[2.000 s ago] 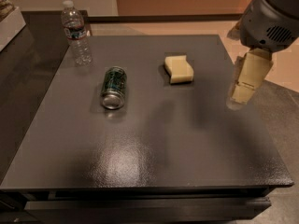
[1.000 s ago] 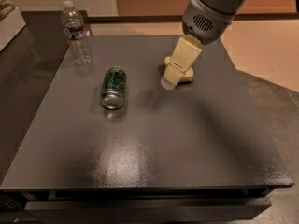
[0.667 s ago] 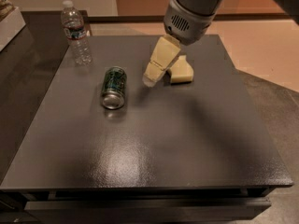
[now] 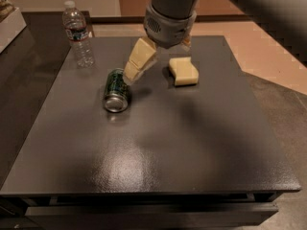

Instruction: Place green can upright

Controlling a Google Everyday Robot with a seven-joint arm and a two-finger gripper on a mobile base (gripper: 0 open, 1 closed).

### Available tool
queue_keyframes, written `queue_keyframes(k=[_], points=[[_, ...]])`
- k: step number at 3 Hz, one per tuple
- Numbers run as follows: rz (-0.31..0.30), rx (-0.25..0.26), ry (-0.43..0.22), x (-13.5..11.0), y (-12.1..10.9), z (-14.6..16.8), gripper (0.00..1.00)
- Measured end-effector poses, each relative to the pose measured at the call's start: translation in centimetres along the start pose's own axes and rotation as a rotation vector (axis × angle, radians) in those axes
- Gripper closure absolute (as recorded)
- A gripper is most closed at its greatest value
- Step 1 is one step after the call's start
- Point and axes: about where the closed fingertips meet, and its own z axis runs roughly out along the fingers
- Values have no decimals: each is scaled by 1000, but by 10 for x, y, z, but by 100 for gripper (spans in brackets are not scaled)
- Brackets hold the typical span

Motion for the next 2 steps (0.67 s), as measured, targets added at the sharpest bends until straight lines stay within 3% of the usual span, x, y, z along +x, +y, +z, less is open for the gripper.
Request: queue_keyframes(k=[2], points=[[214, 39, 29, -14, 5, 7, 0]])
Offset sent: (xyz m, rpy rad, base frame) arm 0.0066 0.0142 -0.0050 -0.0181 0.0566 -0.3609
